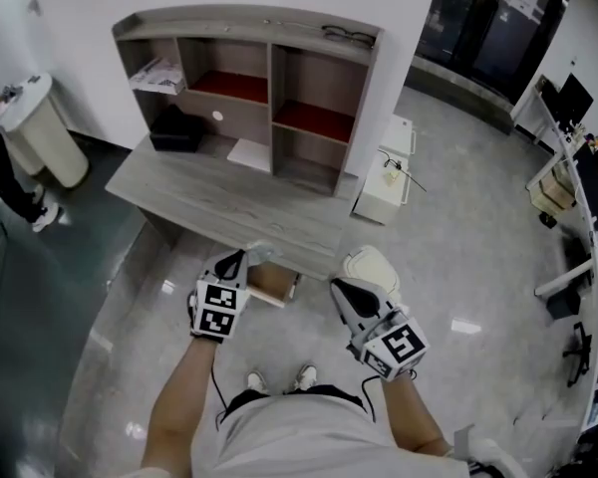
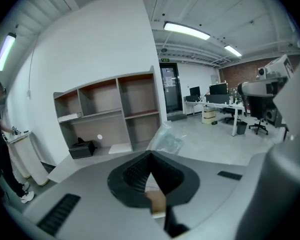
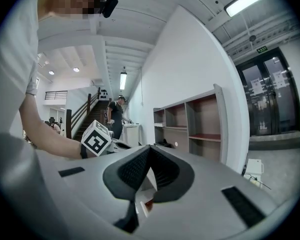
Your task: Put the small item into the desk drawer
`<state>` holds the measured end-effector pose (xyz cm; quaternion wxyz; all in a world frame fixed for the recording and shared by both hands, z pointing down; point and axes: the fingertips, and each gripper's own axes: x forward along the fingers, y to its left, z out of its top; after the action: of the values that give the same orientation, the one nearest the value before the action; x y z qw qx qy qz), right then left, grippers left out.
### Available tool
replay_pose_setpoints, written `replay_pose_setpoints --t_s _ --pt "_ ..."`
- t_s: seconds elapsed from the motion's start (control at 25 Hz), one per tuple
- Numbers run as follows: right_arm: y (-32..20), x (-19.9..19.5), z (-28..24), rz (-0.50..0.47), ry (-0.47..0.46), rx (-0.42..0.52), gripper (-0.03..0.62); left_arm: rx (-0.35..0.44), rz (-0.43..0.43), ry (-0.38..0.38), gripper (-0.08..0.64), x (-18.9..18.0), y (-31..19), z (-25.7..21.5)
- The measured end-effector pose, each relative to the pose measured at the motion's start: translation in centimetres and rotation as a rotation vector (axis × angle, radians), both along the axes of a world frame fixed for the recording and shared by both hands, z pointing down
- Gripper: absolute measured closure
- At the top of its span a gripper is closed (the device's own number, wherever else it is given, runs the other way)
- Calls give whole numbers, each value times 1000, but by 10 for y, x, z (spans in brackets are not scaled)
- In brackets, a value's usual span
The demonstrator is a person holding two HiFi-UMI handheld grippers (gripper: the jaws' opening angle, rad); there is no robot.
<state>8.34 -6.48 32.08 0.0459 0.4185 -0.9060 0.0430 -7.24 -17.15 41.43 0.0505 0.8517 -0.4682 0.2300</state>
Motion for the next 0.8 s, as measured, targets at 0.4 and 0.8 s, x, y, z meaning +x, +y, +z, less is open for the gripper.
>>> replay_pose_setpoints --t_s 0.4,0.8 --pt "-29 -9 -30 -12 -16 48 571 114 -60 77 543 -37 -26 -68" --pt "-55 -36 -53 -55 -32 86 571 208 -133 187 543 -82 -31 -123"
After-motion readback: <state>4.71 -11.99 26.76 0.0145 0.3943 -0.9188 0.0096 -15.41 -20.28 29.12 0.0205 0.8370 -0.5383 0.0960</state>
